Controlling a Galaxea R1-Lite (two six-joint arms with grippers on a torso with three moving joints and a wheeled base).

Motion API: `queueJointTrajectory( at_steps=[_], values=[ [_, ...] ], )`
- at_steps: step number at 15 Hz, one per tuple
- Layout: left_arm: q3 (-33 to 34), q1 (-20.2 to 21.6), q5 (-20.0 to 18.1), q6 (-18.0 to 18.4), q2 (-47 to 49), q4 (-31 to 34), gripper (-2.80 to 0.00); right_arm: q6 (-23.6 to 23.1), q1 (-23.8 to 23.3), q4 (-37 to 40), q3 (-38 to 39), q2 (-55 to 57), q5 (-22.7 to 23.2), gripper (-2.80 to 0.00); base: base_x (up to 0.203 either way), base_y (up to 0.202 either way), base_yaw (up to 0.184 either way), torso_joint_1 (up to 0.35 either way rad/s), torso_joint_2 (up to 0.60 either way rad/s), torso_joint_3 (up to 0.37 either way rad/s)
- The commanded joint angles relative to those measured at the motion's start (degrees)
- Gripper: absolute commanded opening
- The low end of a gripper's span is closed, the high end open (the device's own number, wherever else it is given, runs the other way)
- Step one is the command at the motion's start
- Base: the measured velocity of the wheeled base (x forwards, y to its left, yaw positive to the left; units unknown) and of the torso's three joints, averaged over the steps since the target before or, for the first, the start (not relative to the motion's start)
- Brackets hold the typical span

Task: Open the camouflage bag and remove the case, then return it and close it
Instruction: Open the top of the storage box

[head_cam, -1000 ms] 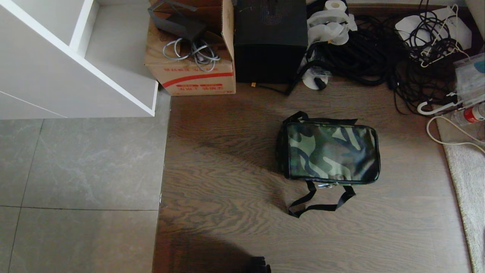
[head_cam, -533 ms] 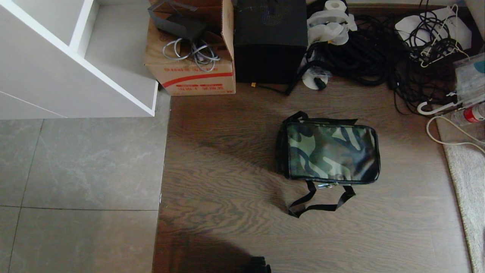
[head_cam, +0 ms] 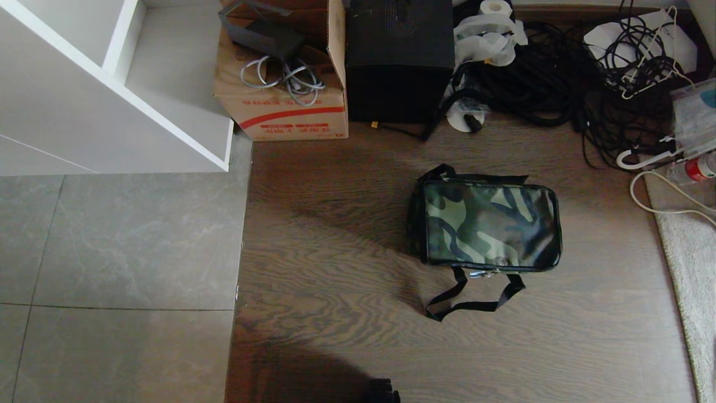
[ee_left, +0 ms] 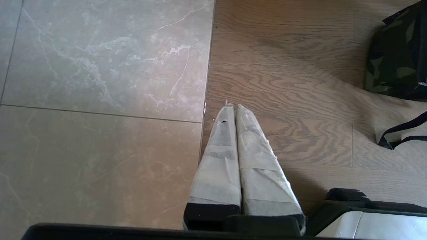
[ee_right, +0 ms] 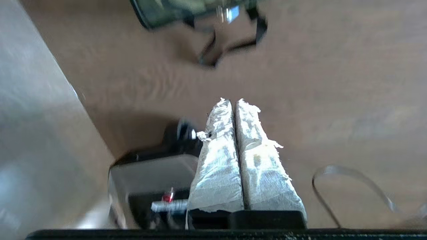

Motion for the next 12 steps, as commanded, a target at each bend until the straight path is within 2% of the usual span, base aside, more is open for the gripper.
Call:
queueJointTrajectory(
  at_steps=[1,3,6,8,12],
  values=[
    [0.53,0.00,0.04,-0.05,0.04,-0.02,-2.80,-0.29,0.31,-1.11,-1.91,16.96,0.81,-2.80,0.000,0.000,0.000,0.000,0.00,0.000],
    [0.53,0.00,0.04,-0.05,0.06,-0.02,-2.80,-0.94,0.38,-7.42,0.11,25.79,1.13,-2.80,0.000,0.000,0.000,0.000,0.00,0.000],
    [0.53,0.00,0.04,-0.05,-0.02,-0.02,-2.80,-1.24,0.40,-23.65,4.63,38.83,1.12,-2.80,0.000,0.000,0.000,0.000,0.00,0.000],
    [0.53,0.00,0.04,-0.05,0.04,-0.02,-2.80,-1.15,0.38,-30.36,6.67,47.62,1.16,-2.80,0.000,0.000,0.000,0.000,0.00,0.000],
    [0.53,0.08,0.04,-0.05,0.06,-0.02,-2.80,-1.49,0.34,-46.97,6.22,62.42,1.26,-2.80,0.000,0.000,0.000,0.000,0.00,0.000]
  ],
)
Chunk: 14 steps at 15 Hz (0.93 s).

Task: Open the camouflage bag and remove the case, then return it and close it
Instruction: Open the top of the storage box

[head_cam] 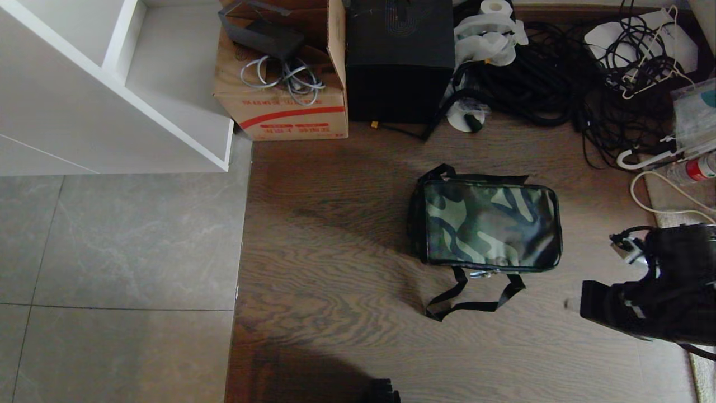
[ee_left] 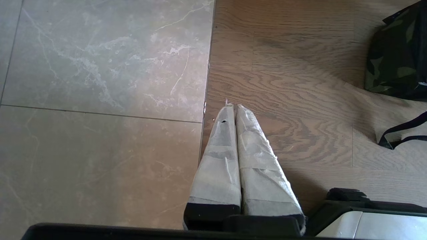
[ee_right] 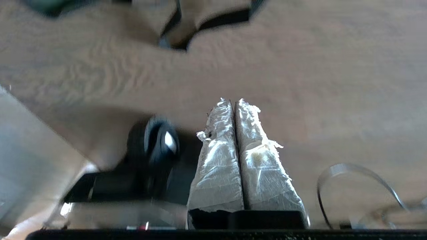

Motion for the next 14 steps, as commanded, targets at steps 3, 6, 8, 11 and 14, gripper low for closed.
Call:
queueJointTrajectory(
  at_steps=[3,6,8,11,14],
  values=[
    [0.53,0.00,0.02,-0.03,0.06,-0.02,-2.80,0.10,-0.01,-16.84,-0.64,19.22,0.35,-2.80,0.000,0.000,0.000,0.000,0.00,0.000],
    [0.53,0.00,0.02,-0.03,-0.02,-0.02,-2.80,-1.02,0.03,-32.88,-0.11,27.69,0.44,-2.80,0.000,0.000,0.000,0.000,0.00,0.000],
    [0.53,0.00,0.02,-0.03,0.01,-0.02,-2.80,-3.67,0.12,-37.39,-0.83,31.45,0.91,-2.80,0.000,0.000,0.000,0.000,0.00,0.000],
    [0.53,0.03,0.02,-0.03,0.06,-0.02,-2.80,-4.60,0.81,-38.83,-2.65,35.24,1.52,-2.80,0.000,0.000,0.000,0.000,0.00,0.000],
    [0.53,0.03,0.02,-0.03,0.03,-0.02,-2.80,-5.01,1.11,-39.73,-4.02,37.04,1.54,-2.80,0.000,0.000,0.000,0.000,0.00,0.000]
  ],
)
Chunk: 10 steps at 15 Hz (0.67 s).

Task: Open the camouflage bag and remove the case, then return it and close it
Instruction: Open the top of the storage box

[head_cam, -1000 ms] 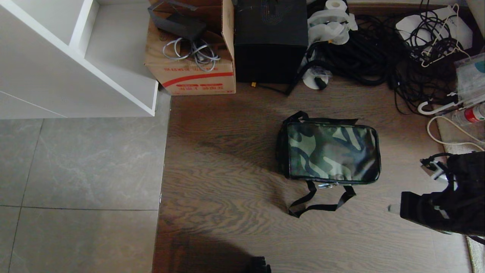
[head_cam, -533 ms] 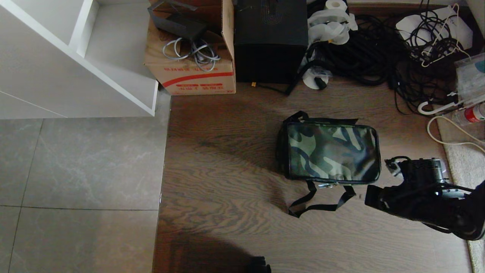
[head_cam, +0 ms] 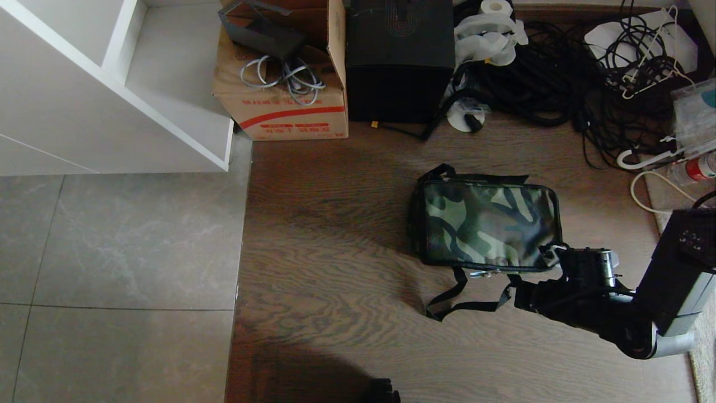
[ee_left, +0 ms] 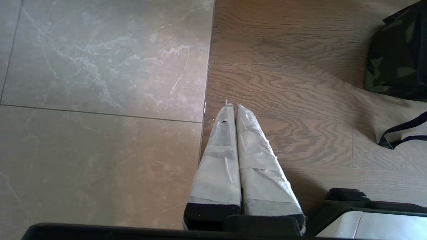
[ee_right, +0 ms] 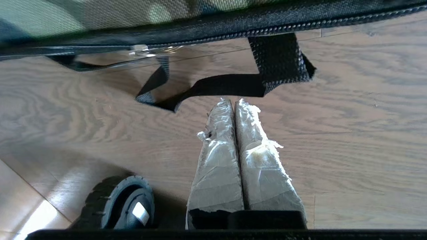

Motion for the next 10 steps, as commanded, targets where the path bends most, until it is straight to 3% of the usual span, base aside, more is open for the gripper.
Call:
queueJointTrajectory(
  at_steps=[1,10],
  values=[
    [0.53,0.00,0.04,-0.05,-0.02,-0.04,-2.80,0.11,0.15,-2.34,-1.21,2.83,-0.06,-2.80,0.000,0.000,0.000,0.000,0.00,0.000],
    [0.53,0.00,0.04,-0.05,0.04,-0.04,-2.80,-0.45,4.18,-14.63,-3.90,4.92,-0.58,-2.80,0.000,0.000,0.000,0.000,0.00,0.000]
  ],
)
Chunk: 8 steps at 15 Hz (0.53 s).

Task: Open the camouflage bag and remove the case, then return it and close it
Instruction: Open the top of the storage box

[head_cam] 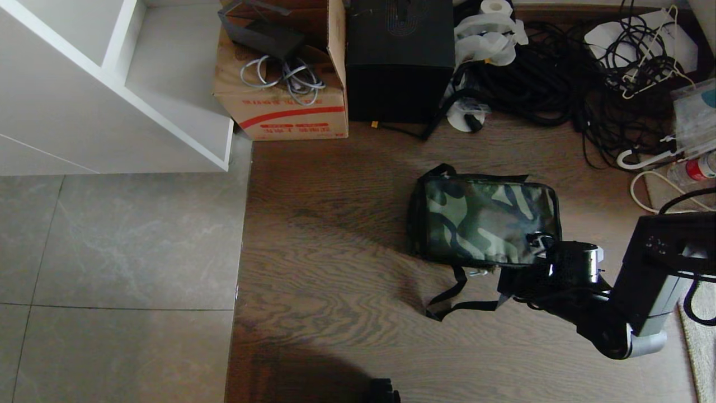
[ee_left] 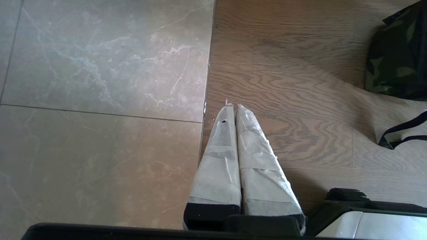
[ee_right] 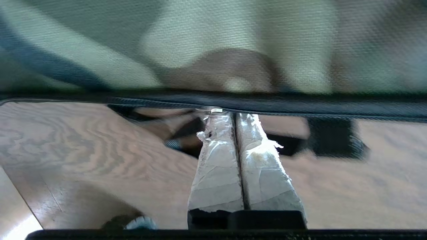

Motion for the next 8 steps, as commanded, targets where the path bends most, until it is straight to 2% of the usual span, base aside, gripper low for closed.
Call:
queueJointTrajectory(
  at_steps=[1,8],
  values=[
    [0.53,0.00,0.04,-0.05,-0.02,-0.04,-2.80,-0.06,0.99,-2.80,-1.40,1.13,-1.43,-2.80,0.000,0.000,0.000,0.000,0.00,0.000],
    [0.53,0.00,0.04,-0.05,0.03,-0.04,-2.80,-0.19,5.32,-6.12,-5.53,4.11,-7.10,-2.80,0.000,0.000,0.000,0.000,0.00,0.000]
  ],
)
